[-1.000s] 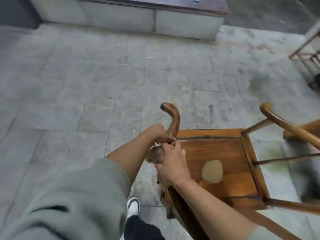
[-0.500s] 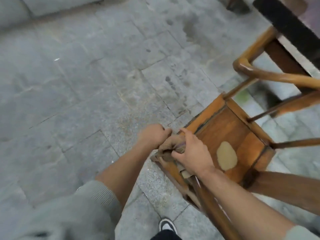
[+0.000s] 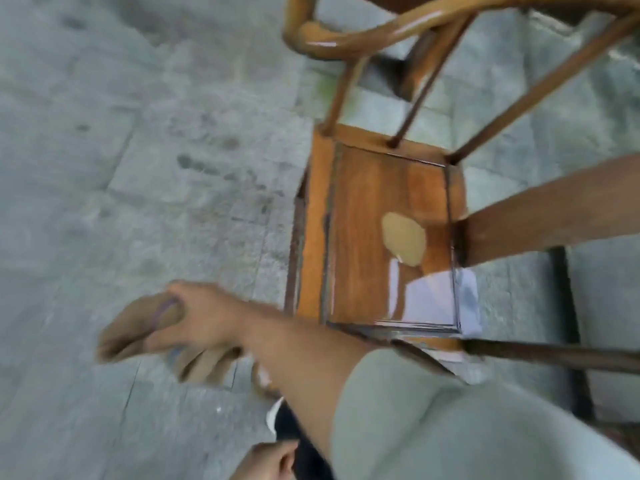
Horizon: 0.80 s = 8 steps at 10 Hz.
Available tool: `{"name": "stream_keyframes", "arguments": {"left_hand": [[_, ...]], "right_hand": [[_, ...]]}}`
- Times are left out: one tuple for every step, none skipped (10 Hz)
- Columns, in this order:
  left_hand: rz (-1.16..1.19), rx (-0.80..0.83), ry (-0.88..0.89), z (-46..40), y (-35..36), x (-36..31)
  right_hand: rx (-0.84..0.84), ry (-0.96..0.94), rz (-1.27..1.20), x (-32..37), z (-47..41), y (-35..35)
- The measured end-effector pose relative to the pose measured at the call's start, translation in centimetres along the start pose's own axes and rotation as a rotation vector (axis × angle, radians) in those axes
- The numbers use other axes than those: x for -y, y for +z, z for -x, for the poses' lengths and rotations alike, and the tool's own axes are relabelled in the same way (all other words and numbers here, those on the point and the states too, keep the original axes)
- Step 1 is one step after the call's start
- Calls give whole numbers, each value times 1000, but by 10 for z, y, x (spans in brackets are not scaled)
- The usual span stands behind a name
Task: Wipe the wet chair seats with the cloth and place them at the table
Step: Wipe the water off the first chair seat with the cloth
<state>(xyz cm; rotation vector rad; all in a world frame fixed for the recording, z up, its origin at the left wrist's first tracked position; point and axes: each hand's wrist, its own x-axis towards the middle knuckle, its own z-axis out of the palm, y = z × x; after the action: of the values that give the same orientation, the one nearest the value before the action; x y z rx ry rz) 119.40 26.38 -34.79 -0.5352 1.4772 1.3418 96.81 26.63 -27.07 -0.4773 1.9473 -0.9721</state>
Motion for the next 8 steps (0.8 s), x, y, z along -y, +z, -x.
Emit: {"name": "stream_keyframes", "arguments": {"left_hand": [[-26,35,-36,-9,27,36],[-256,-203,80,-73,-209,-54],[-651,-312,176,-100,-275,-156],[-816,-503,37,-131,-200,-261],[-913,-486,267,-174,-148,-361],[-1099,-278,584,-227,-76,-422],[-1323,15,1136,-296,-25,-480],[-1559,58,1319,-361,-15,-516]], "right_hand": [[-2,-25,-203,3,-14,-35],[-67,82,-350,-30,-1,-93],[-418,299,-442,-103,31,-162],[-1011,559,-682,-178,82,-198],[-1519,862,-846,-238,128,-203],[-1751,1181,-768,-289,169,-187],[-1814,1404,-619,-336,194,-179],[-1576,1523,-451,-376,179,-182]]}}
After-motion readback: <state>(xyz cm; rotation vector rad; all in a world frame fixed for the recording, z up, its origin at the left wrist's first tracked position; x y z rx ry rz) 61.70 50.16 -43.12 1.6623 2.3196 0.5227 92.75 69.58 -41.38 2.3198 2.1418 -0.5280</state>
